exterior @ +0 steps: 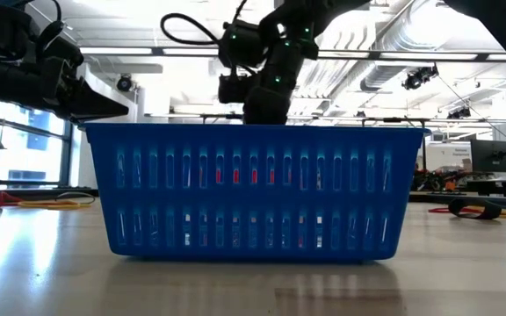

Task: Sort rubber bands into baskets
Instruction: Put the black rubber band into the red bin

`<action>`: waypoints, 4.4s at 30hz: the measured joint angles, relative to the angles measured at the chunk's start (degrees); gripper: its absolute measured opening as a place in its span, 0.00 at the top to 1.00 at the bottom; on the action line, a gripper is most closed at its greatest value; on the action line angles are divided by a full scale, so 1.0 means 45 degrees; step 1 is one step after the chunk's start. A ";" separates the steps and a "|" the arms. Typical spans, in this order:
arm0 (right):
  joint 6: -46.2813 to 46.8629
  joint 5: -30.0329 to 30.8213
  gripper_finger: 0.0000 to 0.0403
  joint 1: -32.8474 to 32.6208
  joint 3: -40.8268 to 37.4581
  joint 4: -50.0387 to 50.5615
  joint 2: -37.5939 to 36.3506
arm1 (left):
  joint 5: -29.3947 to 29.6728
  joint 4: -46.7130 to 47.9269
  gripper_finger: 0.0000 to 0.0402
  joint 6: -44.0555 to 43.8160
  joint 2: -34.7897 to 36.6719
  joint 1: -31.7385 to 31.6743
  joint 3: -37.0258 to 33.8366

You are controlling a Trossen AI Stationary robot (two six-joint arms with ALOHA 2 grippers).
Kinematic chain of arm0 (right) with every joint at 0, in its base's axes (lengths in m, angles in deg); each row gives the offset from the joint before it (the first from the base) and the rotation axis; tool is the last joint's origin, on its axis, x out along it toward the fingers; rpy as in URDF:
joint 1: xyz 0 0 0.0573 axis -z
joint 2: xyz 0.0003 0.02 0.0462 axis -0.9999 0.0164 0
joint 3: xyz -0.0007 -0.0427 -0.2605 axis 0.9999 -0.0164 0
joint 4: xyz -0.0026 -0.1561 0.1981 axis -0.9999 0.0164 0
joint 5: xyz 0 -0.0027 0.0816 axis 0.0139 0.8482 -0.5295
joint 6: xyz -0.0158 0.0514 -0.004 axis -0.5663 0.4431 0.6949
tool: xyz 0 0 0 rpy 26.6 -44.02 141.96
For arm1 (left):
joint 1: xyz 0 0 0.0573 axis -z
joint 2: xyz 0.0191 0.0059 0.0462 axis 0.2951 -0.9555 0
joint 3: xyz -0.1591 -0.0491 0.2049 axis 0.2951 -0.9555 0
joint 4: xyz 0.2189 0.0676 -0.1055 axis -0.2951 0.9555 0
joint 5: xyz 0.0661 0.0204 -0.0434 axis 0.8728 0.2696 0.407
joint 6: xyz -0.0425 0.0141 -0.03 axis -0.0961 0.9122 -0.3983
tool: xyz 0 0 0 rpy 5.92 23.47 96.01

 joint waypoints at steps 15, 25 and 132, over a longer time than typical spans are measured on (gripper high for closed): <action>0.1082 0.0168 1.00 0.0558 -0.4043 -0.5950 -0.2655 | 0.0037 -0.0008 1.00 0.0015 -0.0230 0.0002 -0.0005; 0.2764 0.0644 1.00 0.0615 -0.7831 -0.8831 -0.4828 | 0.0050 -0.0007 1.00 -0.0081 -0.0325 -0.0003 -0.0005; 0.2343 0.0679 1.00 0.0464 -1.3041 -1.3559 -0.7347 | 0.2153 -0.0540 0.57 -0.2701 -1.6140 -0.0887 0.6368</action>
